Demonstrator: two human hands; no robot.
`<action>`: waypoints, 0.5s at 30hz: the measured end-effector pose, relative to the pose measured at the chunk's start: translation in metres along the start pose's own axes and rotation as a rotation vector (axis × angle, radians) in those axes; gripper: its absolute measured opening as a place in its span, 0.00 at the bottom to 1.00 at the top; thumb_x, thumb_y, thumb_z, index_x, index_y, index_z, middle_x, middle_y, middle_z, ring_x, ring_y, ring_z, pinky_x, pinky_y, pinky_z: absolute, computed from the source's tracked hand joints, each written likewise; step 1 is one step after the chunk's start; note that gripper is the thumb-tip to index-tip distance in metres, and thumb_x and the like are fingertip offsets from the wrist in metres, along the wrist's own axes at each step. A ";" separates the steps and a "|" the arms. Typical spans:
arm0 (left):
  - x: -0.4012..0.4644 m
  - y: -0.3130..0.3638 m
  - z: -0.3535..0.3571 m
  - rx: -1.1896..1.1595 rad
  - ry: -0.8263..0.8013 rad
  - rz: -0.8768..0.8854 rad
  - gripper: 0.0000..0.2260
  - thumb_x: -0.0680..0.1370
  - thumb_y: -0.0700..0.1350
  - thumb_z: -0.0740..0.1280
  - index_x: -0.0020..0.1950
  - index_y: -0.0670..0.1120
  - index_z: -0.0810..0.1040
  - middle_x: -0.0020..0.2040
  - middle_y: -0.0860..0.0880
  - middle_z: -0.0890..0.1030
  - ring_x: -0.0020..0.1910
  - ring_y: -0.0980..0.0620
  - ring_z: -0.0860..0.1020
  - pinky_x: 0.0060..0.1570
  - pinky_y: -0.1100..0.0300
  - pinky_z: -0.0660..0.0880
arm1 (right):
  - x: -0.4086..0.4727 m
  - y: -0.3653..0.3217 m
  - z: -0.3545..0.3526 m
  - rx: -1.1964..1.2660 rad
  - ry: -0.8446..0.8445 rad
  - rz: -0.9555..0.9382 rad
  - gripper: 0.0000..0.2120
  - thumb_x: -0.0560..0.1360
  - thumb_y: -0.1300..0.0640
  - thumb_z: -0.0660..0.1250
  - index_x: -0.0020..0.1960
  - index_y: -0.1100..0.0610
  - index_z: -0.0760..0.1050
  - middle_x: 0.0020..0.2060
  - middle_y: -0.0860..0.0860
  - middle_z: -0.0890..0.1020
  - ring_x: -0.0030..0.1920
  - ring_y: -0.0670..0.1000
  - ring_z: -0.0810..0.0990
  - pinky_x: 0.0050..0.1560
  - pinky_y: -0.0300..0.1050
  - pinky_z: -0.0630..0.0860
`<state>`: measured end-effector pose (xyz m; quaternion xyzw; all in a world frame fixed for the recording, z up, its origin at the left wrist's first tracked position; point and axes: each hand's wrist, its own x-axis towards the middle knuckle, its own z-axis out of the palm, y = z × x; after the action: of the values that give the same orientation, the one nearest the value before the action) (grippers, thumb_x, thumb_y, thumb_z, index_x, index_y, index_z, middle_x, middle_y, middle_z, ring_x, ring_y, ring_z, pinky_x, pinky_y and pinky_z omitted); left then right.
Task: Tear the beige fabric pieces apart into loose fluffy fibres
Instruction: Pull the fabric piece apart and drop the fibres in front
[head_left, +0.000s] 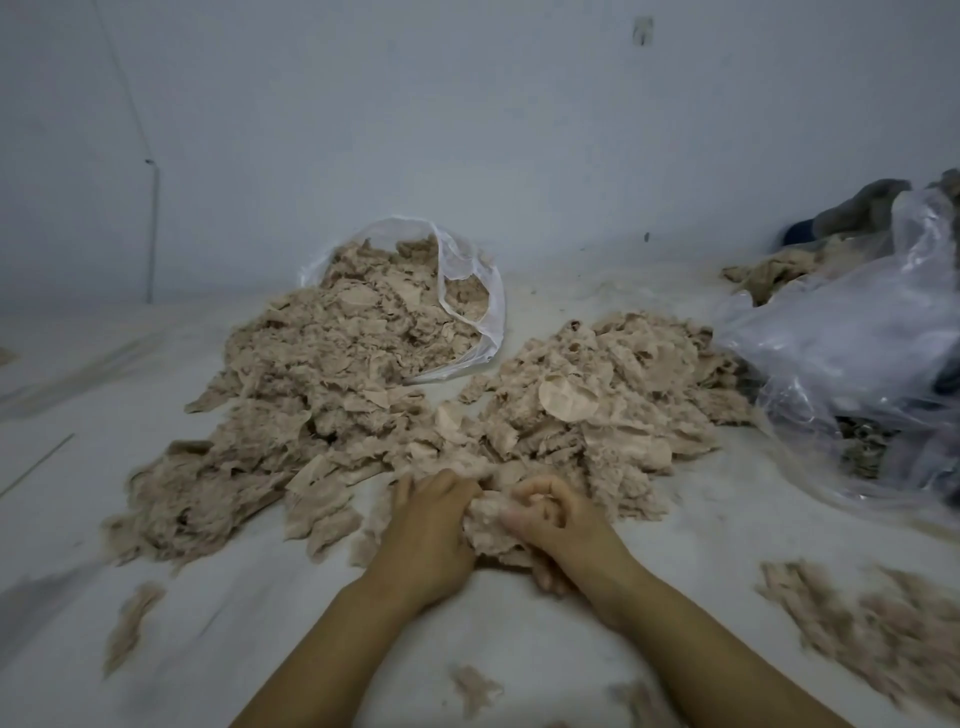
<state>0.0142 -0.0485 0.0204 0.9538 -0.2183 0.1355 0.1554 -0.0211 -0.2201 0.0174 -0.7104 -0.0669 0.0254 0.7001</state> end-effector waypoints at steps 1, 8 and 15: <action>-0.002 0.000 0.000 0.012 0.018 0.042 0.16 0.72 0.43 0.64 0.59 0.52 0.73 0.56 0.55 0.71 0.61 0.55 0.68 0.73 0.51 0.45 | 0.000 0.000 0.001 -0.036 -0.004 -0.031 0.11 0.73 0.53 0.71 0.47 0.59 0.73 0.20 0.51 0.72 0.18 0.47 0.66 0.19 0.36 0.62; 0.002 -0.013 -0.010 0.181 0.011 -0.163 0.19 0.74 0.42 0.62 0.64 0.55 0.73 0.59 0.53 0.73 0.63 0.52 0.69 0.69 0.53 0.54 | 0.005 -0.004 -0.009 0.278 0.092 -0.176 0.04 0.75 0.64 0.66 0.42 0.60 0.71 0.22 0.48 0.72 0.16 0.44 0.63 0.18 0.32 0.59; 0.003 -0.015 -0.030 -0.300 -0.219 -0.040 0.35 0.70 0.57 0.72 0.73 0.54 0.62 0.71 0.56 0.61 0.71 0.57 0.59 0.69 0.69 0.55 | 0.007 -0.001 -0.012 0.382 -0.019 -0.040 0.14 0.67 0.51 0.72 0.39 0.57 0.69 0.28 0.56 0.75 0.26 0.51 0.74 0.22 0.40 0.71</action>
<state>0.0182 -0.0262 0.0458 0.9332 -0.2326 -0.0064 0.2739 -0.0130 -0.2314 0.0188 -0.5630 -0.0814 0.0305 0.8219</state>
